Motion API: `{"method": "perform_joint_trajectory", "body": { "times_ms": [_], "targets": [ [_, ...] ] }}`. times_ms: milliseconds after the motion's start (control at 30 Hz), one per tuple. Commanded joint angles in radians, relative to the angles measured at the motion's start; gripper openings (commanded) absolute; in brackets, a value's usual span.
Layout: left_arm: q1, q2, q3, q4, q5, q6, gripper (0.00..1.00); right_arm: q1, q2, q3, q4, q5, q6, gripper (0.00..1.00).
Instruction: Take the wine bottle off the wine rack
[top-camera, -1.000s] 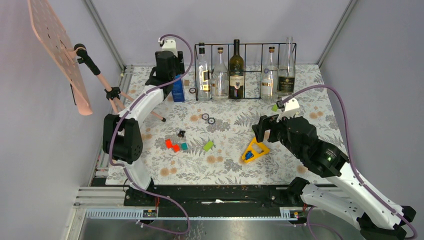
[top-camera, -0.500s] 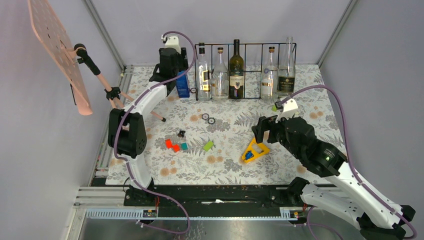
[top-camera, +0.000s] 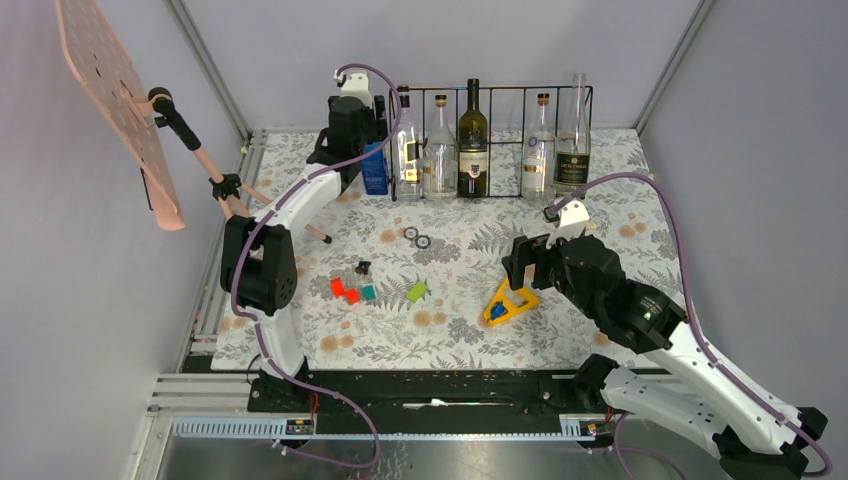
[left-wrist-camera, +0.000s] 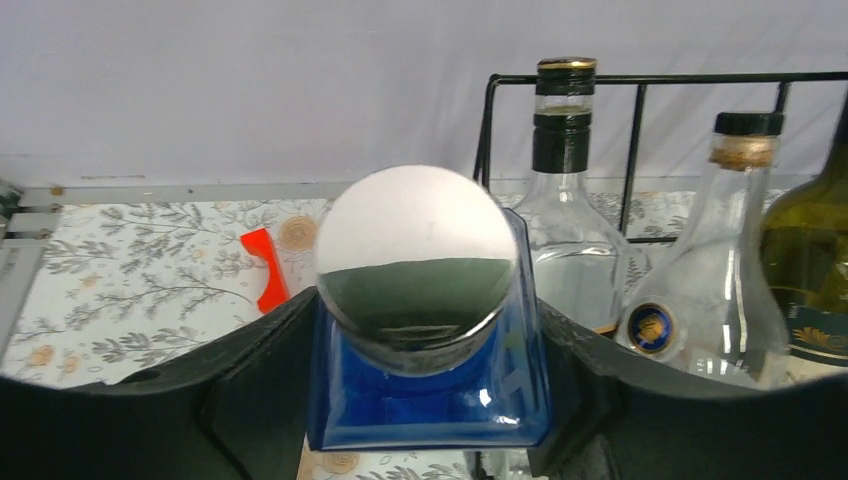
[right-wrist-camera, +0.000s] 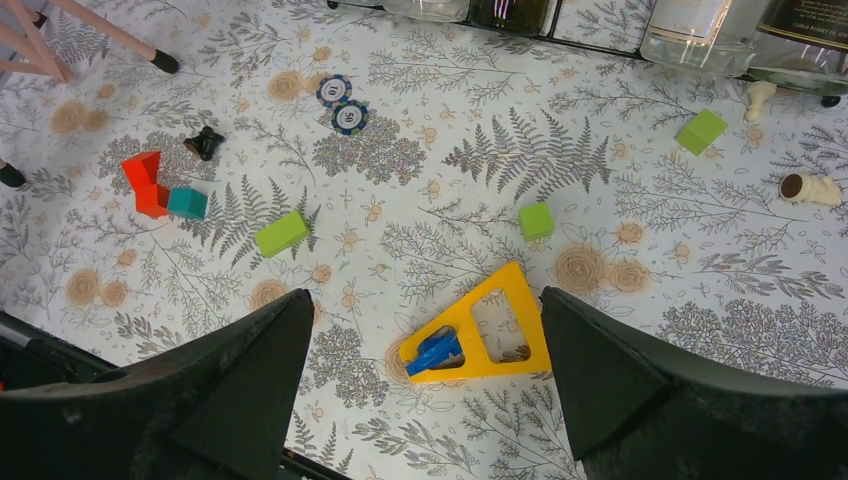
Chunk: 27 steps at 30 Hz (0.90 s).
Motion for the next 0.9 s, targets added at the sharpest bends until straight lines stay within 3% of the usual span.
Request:
{"method": "perform_joint_trajectory", "body": {
  "times_ms": [0,467,867],
  "targets": [
    [-0.005,-0.024,0.010,0.076,0.041,-0.043,0.71,0.003,-0.009,-0.001,0.015,0.016,-0.001,0.92],
    [-0.006,-0.135,-0.012,0.025,0.030,-0.064,0.99,0.003,-0.007,0.011,0.016,0.027,0.002,0.92],
    [-0.047,-0.400,-0.215,-0.054,0.044,-0.127,0.99,0.003,0.139,0.145,-0.019,0.084,0.010,0.93]
  ]
}}
